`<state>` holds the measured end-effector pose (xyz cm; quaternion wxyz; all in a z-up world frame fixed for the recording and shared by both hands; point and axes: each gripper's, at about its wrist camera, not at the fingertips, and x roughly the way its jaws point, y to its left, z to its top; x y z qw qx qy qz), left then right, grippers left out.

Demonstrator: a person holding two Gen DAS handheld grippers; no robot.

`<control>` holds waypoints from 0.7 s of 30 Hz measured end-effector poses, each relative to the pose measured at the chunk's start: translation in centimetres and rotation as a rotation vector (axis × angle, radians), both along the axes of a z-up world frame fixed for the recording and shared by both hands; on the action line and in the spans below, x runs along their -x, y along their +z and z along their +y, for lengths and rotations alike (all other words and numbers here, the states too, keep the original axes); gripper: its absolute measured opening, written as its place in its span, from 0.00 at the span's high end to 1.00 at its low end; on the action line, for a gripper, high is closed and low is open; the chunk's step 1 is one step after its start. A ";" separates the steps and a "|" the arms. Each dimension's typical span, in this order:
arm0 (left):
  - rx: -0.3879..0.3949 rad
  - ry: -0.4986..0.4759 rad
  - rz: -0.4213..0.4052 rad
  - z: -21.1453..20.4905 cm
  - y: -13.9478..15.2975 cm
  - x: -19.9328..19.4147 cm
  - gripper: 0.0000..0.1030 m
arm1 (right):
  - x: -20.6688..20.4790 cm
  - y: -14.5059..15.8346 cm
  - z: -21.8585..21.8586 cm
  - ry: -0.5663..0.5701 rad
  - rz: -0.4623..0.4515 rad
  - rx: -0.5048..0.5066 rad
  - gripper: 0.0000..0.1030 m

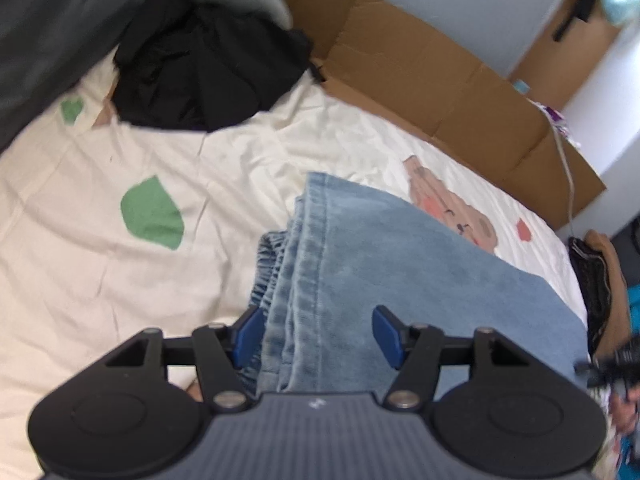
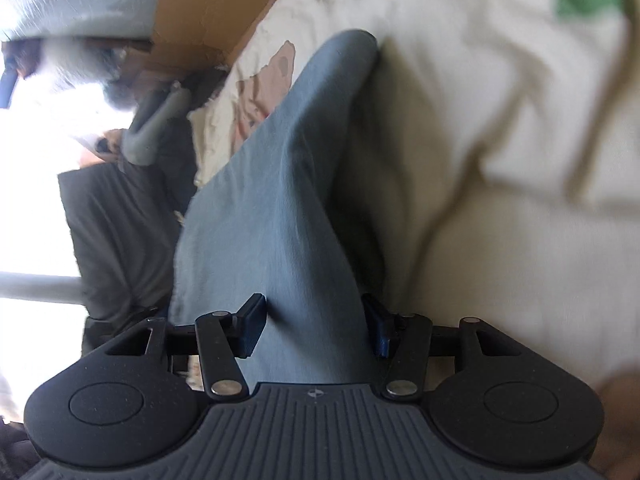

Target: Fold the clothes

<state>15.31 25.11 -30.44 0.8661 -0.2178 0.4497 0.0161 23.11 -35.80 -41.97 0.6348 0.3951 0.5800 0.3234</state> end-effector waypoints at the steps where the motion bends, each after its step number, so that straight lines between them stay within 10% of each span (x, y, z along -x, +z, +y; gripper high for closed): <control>1: 0.004 0.013 0.016 0.0 -0.2 -0.2 0.39 | 0.6 -0.1 0.0 -0.004 0.005 -0.013 0.44; 14: -0.011 0.040 0.050 -0.1 -2.7 -1.1 0.24 | 4.6 -1.3 -0.3 -0.196 0.111 -0.100 0.45; 21: 0.061 0.036 0.076 1.0 -4.5 -1.3 0.17 | 4.2 -1.1 1.3 -0.241 0.123 -0.017 0.89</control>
